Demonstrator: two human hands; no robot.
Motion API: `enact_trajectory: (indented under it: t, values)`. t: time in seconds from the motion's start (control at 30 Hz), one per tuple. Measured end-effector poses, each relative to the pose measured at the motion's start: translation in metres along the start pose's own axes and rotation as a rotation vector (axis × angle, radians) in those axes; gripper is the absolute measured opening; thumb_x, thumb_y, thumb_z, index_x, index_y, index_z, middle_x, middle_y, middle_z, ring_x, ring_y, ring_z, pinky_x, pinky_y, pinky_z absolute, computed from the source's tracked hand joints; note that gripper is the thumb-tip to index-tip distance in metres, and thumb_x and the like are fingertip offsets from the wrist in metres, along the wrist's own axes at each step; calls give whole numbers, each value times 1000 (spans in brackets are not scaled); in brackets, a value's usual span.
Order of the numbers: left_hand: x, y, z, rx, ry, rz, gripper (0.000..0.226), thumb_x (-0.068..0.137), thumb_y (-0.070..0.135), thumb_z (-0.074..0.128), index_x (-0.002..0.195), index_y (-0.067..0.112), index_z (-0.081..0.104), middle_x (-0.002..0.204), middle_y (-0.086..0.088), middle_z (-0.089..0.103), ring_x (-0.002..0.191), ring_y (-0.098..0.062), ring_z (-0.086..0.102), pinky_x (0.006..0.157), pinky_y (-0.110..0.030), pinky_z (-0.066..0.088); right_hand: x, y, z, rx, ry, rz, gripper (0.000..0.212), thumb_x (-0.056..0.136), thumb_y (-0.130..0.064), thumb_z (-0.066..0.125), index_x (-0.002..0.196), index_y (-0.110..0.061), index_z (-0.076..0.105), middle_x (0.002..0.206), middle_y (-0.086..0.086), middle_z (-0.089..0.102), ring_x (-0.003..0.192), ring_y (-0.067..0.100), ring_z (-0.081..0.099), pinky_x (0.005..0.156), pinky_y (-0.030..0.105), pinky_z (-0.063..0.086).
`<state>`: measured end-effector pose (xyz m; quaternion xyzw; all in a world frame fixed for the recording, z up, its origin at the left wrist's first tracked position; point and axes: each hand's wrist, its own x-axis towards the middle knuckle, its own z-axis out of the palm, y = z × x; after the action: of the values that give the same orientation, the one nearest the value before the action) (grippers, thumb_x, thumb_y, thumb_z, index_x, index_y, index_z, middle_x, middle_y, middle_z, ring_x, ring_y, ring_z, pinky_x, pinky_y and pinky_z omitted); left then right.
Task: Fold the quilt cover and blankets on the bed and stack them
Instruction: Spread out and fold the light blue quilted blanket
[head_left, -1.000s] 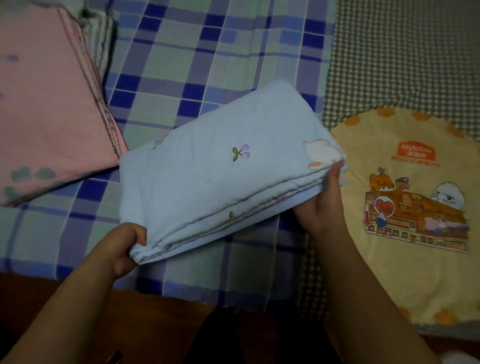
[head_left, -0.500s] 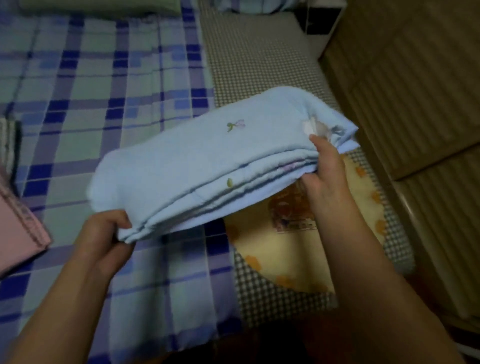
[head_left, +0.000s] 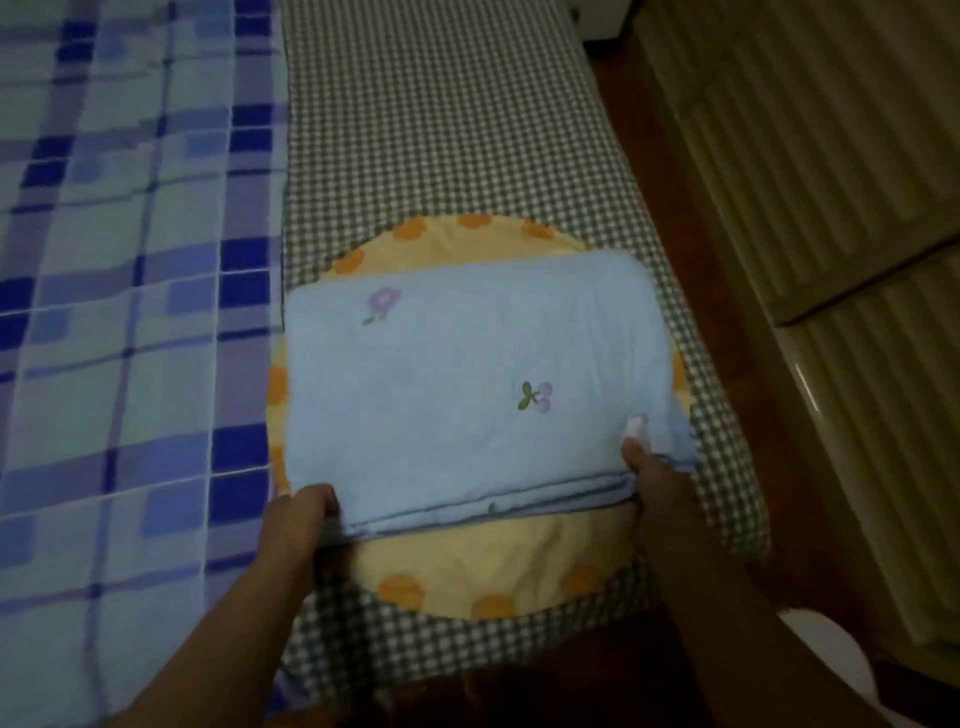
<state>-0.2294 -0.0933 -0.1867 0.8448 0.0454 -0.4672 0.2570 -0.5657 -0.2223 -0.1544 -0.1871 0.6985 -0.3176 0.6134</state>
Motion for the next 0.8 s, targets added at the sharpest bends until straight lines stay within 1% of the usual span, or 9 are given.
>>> enact_trajectory:
  t: [0.03,0.13,0.2,0.27,0.43,0.53,0.6,0.7,0.8]
  values:
    - [2,-3,5,139,99,2,57,46,35,63,97,8,59,119,-24,55,103,-45,56,83,-57,54,14,2,-6,-75,42,3,108,46,-86,73,129,-21,55,142,16,52,120,36,55,106,54,43]
    - [5,0,8,201,179,-34,61,49,38,63,106,19,52,139,-17,35,119,-47,45,90,-57,50,26,4,-24,-245,111,69,92,65,-75,72,133,-15,58,134,15,59,118,39,58,100,56,48]
    - [0,7,5,6,58,-61,62,38,31,63,96,12,55,114,-16,52,91,-40,57,63,-42,52,46,10,-37,-260,145,68,124,36,-82,80,141,-22,51,140,11,54,120,38,56,99,58,47]
    - [-6,13,7,-109,-62,-71,45,42,16,57,87,11,50,86,-10,49,67,-28,48,52,-31,39,109,40,-64,-194,137,52,140,16,-77,84,142,-26,50,142,6,54,121,38,56,98,60,47]
    - [0,10,36,-176,-27,32,30,58,13,57,86,6,63,87,-15,66,78,-34,63,64,-39,47,70,1,-56,-32,85,41,62,56,-55,88,102,-15,72,111,11,72,93,33,70,86,50,56]
    - [-15,14,55,-210,-45,53,23,64,8,55,84,5,66,79,-14,68,71,-33,63,59,-35,46,41,-23,-54,-71,166,-9,75,65,-56,83,118,-5,67,115,15,68,95,27,65,81,36,53]
    - [-29,18,64,-216,-105,37,12,63,4,53,75,6,55,71,-10,54,63,-26,50,52,-30,35,32,-38,-60,-124,217,-41,60,89,-38,70,129,5,57,123,19,60,99,28,56,80,33,43]
    - [-25,15,73,-201,-141,17,39,41,10,55,79,15,46,82,-6,41,72,-27,38,52,-32,27,16,-60,-62,-140,255,-103,52,95,-20,64,137,5,47,135,17,53,115,34,54,92,32,42]
    - [-31,19,70,-175,-32,26,41,32,17,56,71,11,45,88,-10,48,74,-28,45,57,-32,35,-6,-71,-51,-113,151,-78,46,97,-12,59,140,-4,43,125,3,49,102,23,47,78,21,34]
